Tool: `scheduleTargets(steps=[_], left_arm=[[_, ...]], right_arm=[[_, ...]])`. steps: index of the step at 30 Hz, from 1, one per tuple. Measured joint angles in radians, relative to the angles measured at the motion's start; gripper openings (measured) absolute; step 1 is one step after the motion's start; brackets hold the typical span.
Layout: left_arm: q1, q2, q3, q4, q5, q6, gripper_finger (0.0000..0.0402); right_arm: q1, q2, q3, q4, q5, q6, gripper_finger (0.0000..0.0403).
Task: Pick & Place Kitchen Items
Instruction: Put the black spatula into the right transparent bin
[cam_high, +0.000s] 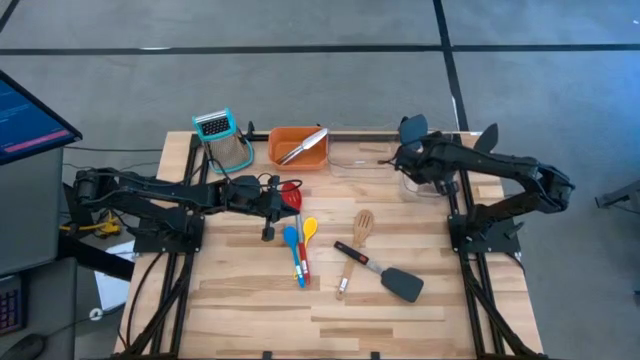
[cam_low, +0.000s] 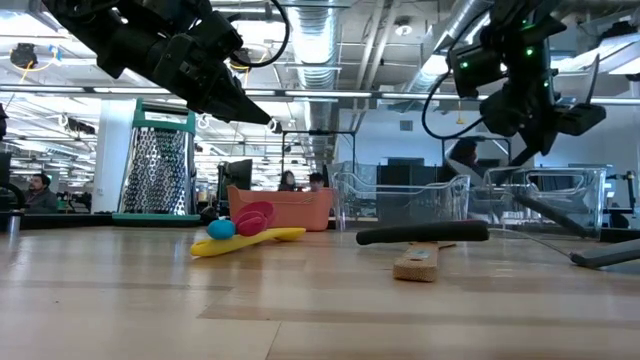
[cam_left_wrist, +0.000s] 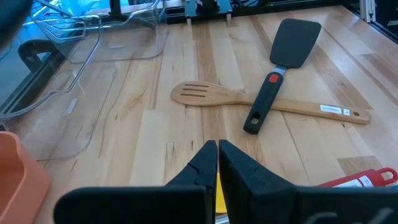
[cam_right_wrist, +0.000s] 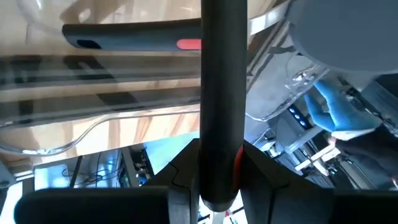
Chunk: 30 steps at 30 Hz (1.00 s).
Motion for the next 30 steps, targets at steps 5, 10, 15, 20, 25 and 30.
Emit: scheduleTargets(steps=[5, 10, 15, 20, 25, 30], left_arm=[[0.0, 0.0, 0.0, 0.0, 0.0, 0.0, 0.0002], [0.0, 0.0, 0.0, 0.0, 0.0, 0.0, 0.0002], [0.0, 0.0, 0.0, 0.0, 0.0, 0.0, 0.0002], [0.0, 0.0, 0.0, 0.0, 0.0, 0.0, 0.0002], [0.0, 0.0, 0.0, 0.0, 0.0, 0.0, 0.0002], [0.0, 0.0, 0.0, 0.0, 0.0, 0.0, 0.0002]], right_arm=[[-0.044, 0.0, 0.0, 0.009, -0.057, -0.025, 0.0071], [-0.065, 0.0, 0.0, 0.033, -0.115, -0.025, 0.0071], [-0.063, 0.01, 0.0, 0.044, -0.162, -0.025, 0.0071], [-0.058, 0.091, 0.0, 0.028, -0.195, -0.029, 0.0071], [-0.058, 0.194, 0.0, 0.032, -0.194, -0.041, 0.0071], [-0.058, 0.257, 0.0, 0.034, -0.189, -0.014, 0.007]])
